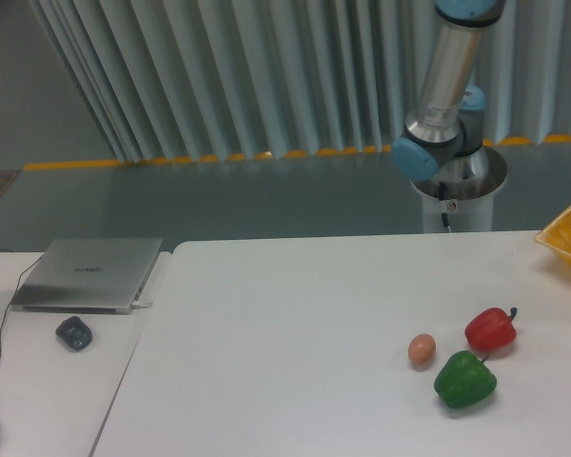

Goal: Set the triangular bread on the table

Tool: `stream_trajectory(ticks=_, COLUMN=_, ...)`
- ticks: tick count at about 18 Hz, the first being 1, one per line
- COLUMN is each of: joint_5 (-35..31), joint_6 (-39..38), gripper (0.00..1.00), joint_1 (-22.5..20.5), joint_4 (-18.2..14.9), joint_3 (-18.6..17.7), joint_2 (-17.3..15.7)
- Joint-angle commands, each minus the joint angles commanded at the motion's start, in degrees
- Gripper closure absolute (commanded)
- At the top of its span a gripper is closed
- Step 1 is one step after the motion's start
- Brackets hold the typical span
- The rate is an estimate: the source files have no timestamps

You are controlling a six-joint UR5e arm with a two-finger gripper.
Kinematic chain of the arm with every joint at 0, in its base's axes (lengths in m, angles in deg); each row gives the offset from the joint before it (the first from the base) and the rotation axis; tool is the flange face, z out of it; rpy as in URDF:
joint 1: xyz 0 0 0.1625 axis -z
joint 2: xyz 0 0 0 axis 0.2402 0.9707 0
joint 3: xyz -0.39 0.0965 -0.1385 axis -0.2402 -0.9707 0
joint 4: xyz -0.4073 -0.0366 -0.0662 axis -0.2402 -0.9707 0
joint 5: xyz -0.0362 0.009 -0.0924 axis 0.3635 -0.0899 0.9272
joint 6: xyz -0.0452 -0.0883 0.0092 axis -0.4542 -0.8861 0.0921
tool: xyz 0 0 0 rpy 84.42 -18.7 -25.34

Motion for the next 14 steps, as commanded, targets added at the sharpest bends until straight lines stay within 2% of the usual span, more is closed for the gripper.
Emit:
stream_trajectory(ticks=3, joint_5=-0.2, joint_6=-9.8, gripper=1.0, joint_1=6.5, joint_4=1.5, joint_3=-0.6, joint_2=-0.1)
stream_trajectory(ticks=7, joint_5=-0.8, joint_6=-22.6, gripper=1.0, joint_1=14.9, joint_4=6.7, joint_3=-1.5, joint_2=0.8)
stream_trajectory(ticks=11, joint_5=-3.8, joint_6=-28.8, gripper=1.0, joint_1=20.1, joint_4=13.1, joint_3=-3.3, joint_2=3.8)
stream_trajectory(ticks=14, joint_5=-4.0, joint_6=-31.7, gripper=1.0, joint_1=22.4, joint_4=14.9, joint_3=-3.3, joint_2=5.3)
